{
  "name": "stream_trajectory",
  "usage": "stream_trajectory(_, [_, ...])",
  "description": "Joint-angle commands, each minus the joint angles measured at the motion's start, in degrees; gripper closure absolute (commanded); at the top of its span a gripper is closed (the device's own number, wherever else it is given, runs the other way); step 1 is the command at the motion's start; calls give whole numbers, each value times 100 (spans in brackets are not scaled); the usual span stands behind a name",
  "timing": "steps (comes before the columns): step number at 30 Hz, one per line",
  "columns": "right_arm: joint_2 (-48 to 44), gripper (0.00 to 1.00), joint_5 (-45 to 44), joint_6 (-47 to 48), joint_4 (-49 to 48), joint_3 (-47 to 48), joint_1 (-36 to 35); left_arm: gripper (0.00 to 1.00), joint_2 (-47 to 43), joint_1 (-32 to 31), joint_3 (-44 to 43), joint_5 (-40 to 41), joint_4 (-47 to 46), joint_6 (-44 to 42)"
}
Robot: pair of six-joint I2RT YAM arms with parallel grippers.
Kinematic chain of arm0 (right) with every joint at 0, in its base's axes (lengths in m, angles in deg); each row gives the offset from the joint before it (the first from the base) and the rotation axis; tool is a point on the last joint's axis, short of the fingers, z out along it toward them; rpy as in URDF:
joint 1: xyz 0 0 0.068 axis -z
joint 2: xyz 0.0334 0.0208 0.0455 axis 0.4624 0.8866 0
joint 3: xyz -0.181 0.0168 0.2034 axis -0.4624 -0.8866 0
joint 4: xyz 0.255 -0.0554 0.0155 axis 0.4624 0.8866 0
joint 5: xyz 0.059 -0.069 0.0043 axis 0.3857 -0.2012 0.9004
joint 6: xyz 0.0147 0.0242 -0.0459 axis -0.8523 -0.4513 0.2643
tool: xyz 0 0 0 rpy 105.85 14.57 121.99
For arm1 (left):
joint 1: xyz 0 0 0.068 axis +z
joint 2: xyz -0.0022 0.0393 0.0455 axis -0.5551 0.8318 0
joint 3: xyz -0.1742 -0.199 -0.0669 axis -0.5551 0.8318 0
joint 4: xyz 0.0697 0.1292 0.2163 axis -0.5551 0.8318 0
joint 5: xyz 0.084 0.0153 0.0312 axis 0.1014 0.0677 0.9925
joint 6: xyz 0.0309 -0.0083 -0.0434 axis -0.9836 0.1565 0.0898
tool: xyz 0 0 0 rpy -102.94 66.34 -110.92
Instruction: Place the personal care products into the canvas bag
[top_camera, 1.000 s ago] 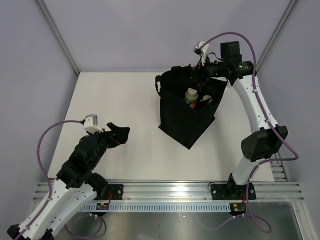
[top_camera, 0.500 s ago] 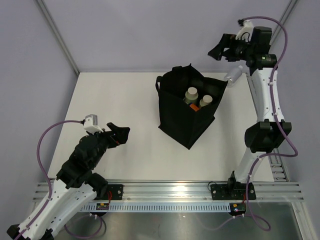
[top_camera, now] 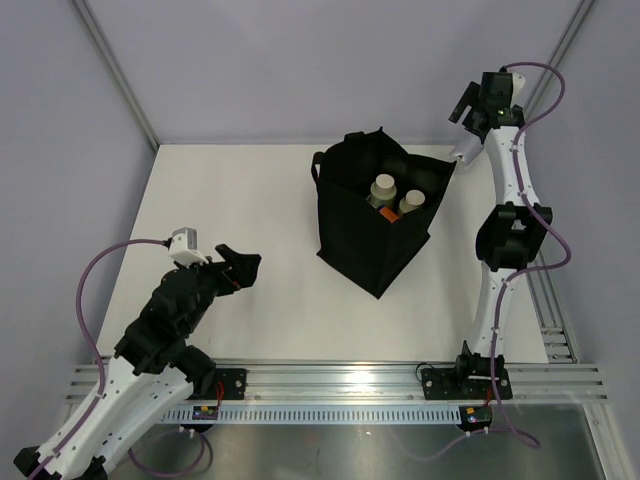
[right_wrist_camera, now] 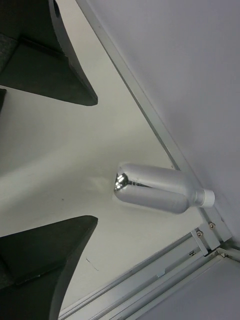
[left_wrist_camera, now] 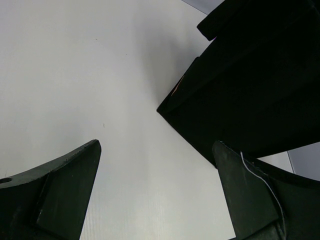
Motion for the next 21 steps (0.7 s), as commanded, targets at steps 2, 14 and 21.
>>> stream_trajectory(2, [604,1,-783,17,-207,575,34,1,79,18,43,-3,-282,90])
stream_trajectory(14, [1914,1,-484,-694,-524,1190,104,1,360,18,-106,49,8,450])
stream_trajectory(21, [2344,1,154,-1712,-383,1217,350,1,781,18,-352,94,-97,504])
